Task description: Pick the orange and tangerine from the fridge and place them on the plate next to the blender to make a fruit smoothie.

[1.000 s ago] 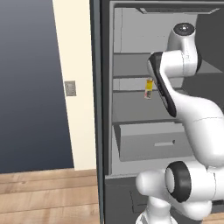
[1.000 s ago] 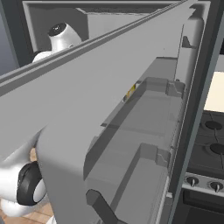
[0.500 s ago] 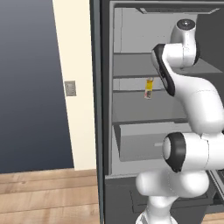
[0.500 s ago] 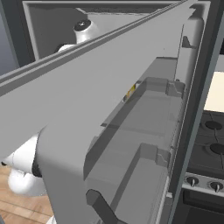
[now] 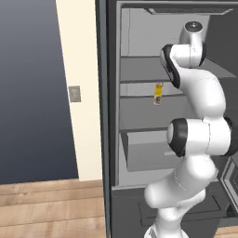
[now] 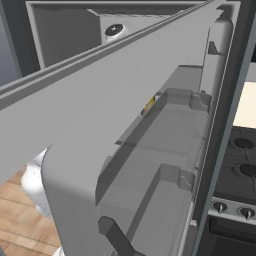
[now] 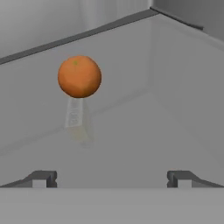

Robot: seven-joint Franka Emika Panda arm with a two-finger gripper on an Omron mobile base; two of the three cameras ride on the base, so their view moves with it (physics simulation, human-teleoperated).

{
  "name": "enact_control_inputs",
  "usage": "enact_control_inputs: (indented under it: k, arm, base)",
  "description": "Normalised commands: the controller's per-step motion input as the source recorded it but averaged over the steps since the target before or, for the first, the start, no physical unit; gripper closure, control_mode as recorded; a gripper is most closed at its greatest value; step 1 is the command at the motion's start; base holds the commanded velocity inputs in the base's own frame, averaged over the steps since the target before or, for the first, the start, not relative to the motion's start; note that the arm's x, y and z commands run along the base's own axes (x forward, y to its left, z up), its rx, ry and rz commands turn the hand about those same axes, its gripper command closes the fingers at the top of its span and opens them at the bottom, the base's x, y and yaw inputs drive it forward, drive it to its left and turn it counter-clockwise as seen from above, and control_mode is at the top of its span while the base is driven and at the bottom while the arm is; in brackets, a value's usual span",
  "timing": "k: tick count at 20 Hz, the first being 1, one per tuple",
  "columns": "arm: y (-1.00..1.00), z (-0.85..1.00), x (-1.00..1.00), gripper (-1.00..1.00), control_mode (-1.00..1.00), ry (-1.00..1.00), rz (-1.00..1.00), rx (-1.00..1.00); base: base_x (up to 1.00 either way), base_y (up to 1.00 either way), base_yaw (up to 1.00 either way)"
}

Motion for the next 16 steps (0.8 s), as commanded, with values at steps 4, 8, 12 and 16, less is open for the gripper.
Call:
enact_control_inputs:
  k: [4, 8, 12, 16]
  arm:
    - [-0.06, -0.26, 0.66, -1.0, -1.0, 0.0, 0.01, 0.0]
    - [-0.11, -0.18, 0.64, -1.0, -1.0, 0.0, 0.02, 0.0]
    - [-0.09, -0.08, 0.61, -1.0, -1.0, 0.0, 0.03, 0.0]
    - [-0.08, -0.12, 0.56, -1.0, -1.0, 0.0, 0.02, 0.0]
  base:
    - [0.0, 0.0, 0.0]
    - [0.0, 0.0, 0.0]
    - [0.0, 0.0, 0.0]
    - [0.0, 0.0, 0.0]
